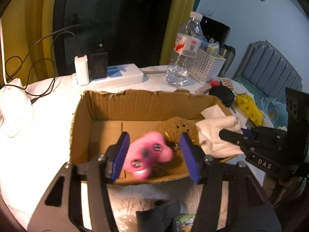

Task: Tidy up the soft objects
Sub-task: 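Lower the pink plush into the box with the left tool while the right tool drops the towel in, then grasp the gray dotted glove with the left tool while the right tool grasps the cotton swab bag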

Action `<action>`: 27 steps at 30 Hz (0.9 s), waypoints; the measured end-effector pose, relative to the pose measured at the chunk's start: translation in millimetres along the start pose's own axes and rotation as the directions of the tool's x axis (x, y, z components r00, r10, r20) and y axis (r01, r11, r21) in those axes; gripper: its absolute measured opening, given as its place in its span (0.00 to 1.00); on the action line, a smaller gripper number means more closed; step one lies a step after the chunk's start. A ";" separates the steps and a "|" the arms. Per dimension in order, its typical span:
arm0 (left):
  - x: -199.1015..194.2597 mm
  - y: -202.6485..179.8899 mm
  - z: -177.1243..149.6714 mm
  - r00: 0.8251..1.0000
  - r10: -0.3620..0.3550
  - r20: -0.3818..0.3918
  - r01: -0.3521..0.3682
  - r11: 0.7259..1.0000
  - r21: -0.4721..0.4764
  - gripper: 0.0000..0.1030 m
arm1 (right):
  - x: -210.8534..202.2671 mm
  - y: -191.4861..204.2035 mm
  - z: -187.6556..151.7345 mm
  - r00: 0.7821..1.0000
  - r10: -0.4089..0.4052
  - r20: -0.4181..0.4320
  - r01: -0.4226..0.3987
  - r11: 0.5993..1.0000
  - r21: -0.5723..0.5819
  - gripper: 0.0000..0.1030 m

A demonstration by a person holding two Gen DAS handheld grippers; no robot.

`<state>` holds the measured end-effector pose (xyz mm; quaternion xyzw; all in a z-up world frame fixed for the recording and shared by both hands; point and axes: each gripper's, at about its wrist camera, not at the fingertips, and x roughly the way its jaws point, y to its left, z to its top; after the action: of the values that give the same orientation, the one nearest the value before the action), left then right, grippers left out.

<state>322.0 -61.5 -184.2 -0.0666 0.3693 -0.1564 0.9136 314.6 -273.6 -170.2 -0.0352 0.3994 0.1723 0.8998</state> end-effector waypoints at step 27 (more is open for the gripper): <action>-109.4 -18.1 -42.8 0.990 -0.003 0.139 -0.004 0.999 0.050 0.71 | -105.9 36.0 -35.7 0.989 -0.035 0.145 0.033 0.999 0.012 0.56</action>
<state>213.8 -42.2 -139.1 -0.0542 0.3005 -0.1603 0.9387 211.3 -276.8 -114.4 -0.0252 0.3329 0.1571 0.9295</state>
